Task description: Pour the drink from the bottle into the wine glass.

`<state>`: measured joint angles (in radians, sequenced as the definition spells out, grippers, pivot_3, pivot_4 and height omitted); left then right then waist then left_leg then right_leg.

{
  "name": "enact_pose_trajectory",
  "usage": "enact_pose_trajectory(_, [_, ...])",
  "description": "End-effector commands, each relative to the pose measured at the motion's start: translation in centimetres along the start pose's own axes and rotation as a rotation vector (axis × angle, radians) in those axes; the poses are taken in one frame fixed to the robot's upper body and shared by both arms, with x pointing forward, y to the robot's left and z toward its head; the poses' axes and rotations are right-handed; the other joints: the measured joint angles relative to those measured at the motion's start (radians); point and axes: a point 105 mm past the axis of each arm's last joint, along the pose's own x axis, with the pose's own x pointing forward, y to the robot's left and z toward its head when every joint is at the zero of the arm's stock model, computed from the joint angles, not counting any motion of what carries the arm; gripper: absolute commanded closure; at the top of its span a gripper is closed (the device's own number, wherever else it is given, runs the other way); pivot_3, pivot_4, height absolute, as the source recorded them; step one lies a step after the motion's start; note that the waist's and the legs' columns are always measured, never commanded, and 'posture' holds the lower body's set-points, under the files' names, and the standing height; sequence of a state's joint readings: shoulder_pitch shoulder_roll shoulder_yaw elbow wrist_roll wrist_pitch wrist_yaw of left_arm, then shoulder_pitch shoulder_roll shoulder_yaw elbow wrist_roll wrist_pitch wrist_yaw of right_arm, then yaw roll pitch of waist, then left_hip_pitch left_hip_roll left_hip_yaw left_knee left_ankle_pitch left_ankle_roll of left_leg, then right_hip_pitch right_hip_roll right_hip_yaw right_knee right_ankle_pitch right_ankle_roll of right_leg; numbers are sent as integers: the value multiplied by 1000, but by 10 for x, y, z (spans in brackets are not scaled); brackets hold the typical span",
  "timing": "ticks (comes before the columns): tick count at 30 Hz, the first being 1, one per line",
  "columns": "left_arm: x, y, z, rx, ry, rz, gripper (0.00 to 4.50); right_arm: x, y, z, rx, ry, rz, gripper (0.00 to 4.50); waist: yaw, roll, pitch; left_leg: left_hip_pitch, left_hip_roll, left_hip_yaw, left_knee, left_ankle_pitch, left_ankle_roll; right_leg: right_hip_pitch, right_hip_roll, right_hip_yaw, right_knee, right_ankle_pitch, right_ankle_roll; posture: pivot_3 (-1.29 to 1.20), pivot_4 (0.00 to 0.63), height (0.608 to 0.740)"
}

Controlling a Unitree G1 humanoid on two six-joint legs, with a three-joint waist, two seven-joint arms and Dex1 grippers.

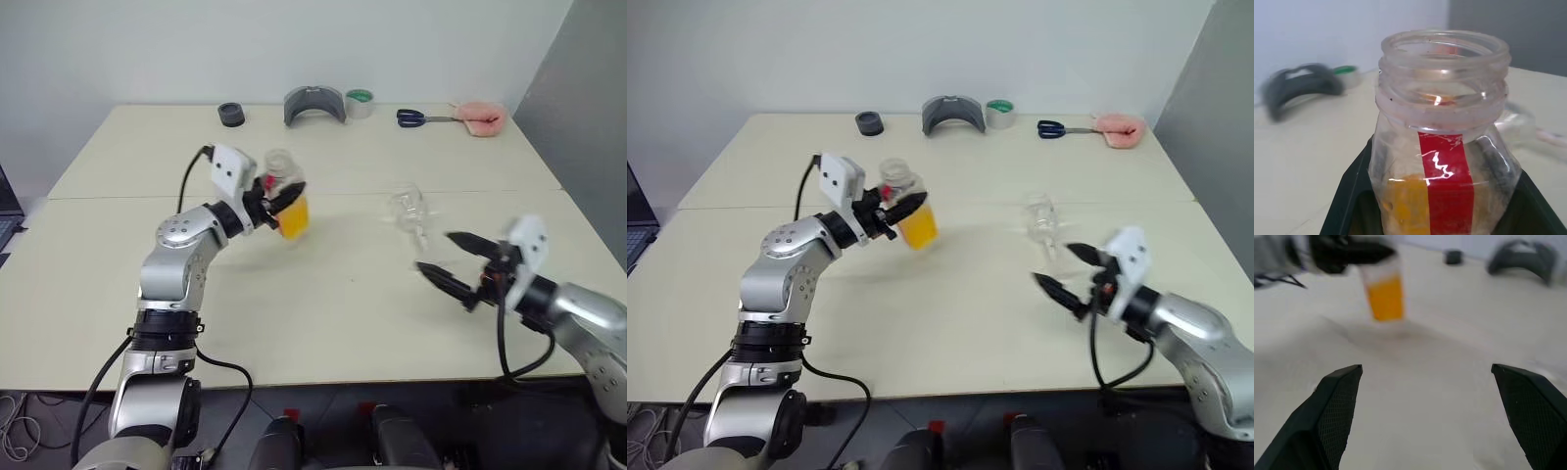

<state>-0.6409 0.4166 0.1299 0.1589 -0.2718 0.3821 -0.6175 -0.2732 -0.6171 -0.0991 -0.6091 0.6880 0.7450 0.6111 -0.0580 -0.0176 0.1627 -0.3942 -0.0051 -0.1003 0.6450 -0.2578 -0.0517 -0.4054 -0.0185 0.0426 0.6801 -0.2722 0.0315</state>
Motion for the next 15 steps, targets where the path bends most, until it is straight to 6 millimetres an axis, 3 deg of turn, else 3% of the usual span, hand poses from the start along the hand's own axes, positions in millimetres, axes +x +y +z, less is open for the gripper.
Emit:
enact_pose_trajectory(1, [-9,31,9,7,-29,153,2686,28,12,6,-22,-11,83,0,5,0,0,-1,-1,-1,0,0,0,0,-1,-1,0,0,0,0,150,740])
enact_pose_trajectory(7, [-20,72,1,-7,-9,340,2686,80,16,6,-91,16,136,0,17,-1,0,-3,-2,-2,1,1,-3,-2,-3,-2,-1,0,0,0,150,740])
enact_pose_trajectory(15, [-25,91,-11,-44,-7,437,2686,106,26,16,-124,-51,186,0,23,-1,0,-4,-2,-2,1,2,-4,-3,-4,-2,-1,0,0,0,150,740])
